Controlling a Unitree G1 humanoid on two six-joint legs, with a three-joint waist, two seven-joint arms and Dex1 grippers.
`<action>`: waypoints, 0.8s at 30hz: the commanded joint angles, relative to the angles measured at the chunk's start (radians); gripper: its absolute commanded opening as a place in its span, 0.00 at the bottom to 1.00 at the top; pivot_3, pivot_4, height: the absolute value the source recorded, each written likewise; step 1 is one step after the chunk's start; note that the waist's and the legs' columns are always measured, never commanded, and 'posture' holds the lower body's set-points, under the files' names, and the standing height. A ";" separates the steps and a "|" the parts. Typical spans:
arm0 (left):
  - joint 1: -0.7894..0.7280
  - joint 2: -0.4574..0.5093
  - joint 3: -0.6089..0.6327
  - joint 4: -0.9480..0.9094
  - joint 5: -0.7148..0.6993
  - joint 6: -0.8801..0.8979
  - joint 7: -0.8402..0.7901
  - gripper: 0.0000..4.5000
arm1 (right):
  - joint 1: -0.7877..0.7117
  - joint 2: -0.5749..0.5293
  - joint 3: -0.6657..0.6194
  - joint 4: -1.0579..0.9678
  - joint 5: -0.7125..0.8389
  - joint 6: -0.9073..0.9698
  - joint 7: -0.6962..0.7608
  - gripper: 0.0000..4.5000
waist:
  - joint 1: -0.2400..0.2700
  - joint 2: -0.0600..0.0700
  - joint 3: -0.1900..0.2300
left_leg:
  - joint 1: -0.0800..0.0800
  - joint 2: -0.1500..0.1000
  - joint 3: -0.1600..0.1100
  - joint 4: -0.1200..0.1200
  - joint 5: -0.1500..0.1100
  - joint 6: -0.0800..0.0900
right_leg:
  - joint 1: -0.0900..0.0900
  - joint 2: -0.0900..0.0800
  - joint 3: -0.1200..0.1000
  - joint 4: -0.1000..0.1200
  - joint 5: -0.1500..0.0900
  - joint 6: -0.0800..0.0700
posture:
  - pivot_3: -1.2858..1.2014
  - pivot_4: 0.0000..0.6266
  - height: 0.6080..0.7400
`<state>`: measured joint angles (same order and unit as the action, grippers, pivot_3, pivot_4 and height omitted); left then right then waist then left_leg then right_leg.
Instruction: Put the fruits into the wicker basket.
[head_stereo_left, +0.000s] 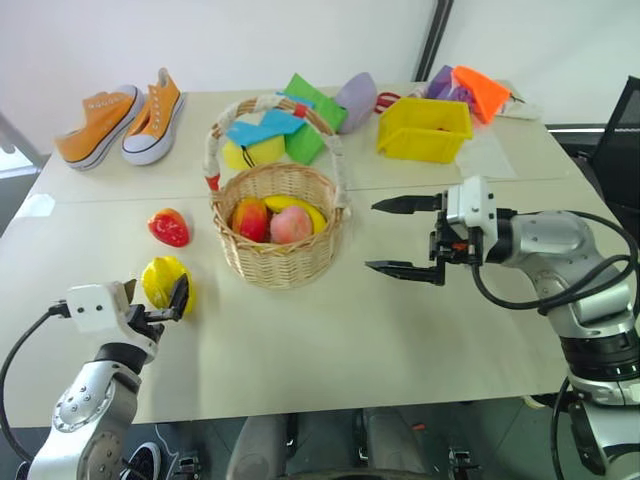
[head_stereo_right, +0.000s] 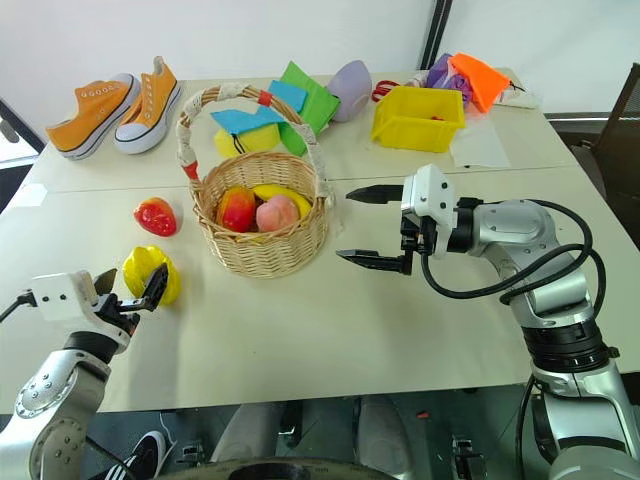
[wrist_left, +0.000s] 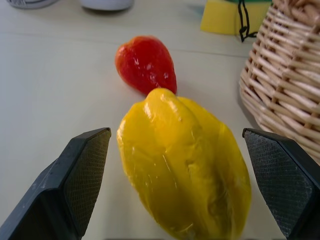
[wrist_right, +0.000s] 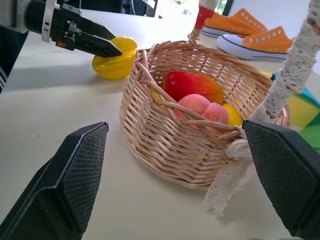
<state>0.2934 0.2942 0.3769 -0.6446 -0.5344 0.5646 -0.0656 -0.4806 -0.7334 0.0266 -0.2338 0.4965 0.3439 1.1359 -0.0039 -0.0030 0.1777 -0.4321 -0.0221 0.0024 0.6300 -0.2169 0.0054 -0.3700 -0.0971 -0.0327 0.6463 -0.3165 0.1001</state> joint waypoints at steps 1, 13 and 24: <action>-0.026 0.007 0.003 -0.062 -0.036 0.079 0.034 1.00 | -0.024 -0.013 -0.022 -0.047 0.021 0.007 0.008 1.00 | 0.001 0.000 0.000 | 0.000 0.000 0.000 0.000 0.000 0.000 | 0.000 0.000 0.000 0.000 0.000 0.000 | 0.52 0.24 1.00; -0.128 0.058 -0.004 -0.092 -0.034 0.282 0.117 1.00 | -0.020 0.002 -0.014 -0.067 0.015 0.020 0.003 1.00 | 0.016 0.000 0.000 | 0.000 0.000 0.000 0.000 0.000 0.000 | 0.000 0.000 0.000 0.000 0.001 0.001 | 0.52 0.24 1.00; -0.138 0.079 0.006 -0.079 -0.006 0.260 0.093 0.65 | -0.017 0.000 -0.020 -0.071 0.021 0.028 -0.001 1.00 | 0.016 0.000 0.000 | 0.000 0.000 0.000 0.000 0.000 0.000 | 0.000 0.000 0.000 0.000 0.000 0.001 | 0.52 0.24 1.00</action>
<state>0.1569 0.3639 0.3665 -0.6797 -0.5651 0.8461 0.0232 -0.4807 -0.7287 0.0266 -0.2734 0.5034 0.3764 1.1358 0.0119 -0.0034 0.1779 -0.4324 -0.0223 0.0024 0.6301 -0.2169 0.0053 -0.3703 -0.0971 -0.0327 0.6465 -0.3161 0.1008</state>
